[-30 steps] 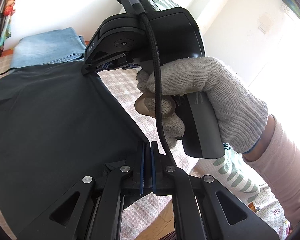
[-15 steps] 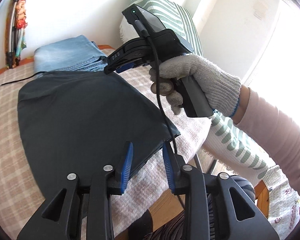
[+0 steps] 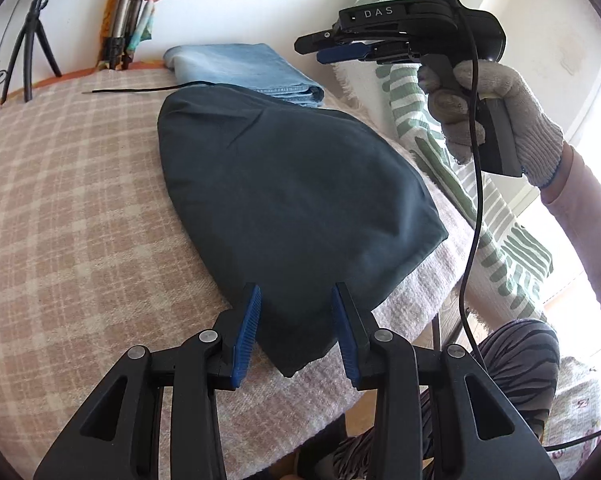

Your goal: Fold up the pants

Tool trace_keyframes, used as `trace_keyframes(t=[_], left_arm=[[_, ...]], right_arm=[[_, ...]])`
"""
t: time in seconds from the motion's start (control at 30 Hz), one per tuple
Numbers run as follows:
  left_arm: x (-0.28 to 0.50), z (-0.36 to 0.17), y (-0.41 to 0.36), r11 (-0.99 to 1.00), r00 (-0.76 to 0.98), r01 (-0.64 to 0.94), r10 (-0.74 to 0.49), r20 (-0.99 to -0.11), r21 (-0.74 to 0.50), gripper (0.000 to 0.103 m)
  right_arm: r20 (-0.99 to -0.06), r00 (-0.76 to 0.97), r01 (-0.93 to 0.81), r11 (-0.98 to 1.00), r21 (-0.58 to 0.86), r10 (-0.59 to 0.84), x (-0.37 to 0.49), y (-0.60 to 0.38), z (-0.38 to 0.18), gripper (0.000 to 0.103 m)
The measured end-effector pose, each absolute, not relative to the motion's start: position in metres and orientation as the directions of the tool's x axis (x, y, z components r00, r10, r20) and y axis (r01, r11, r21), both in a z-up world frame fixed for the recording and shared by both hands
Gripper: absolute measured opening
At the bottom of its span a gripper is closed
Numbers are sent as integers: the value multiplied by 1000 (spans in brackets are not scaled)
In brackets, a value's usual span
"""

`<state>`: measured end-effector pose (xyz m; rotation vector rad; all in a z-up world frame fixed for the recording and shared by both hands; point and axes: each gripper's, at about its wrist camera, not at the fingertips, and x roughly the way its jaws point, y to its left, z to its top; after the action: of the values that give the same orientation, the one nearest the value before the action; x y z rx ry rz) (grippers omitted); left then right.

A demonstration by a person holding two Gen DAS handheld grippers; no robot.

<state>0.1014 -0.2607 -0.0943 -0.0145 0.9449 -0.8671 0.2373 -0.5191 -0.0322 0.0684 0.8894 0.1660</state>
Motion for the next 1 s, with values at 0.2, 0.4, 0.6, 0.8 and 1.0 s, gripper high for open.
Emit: trace_keyframes(t=[0.2,0.4,0.6,0.8,1.0], left_arm=[[97,-100,-265,644,277,688,-660,-698,-335,33],[96,-103,-266,631,269,704,-660,-701,-324,32],[95,-109,-265,624,253,709,-660,-708,-328,30],[93,-113,-271,614,247,723,-657,-712,-316,23],[85,-117,-277,601,243,738,-660,-711,-307,15]], right_arm=[[-803,541,-282,953,108,251,278,-463,-48,55],[-859,449,-368,927,73,246,323,-420,-74,55],[-908,354,-422,905,61,226,341,-404,-101,53],[-922,341,-453,892,7,181,340,-394,-108,3],[-906,401,-408,912,-46,134,343,-396,-104,0]])
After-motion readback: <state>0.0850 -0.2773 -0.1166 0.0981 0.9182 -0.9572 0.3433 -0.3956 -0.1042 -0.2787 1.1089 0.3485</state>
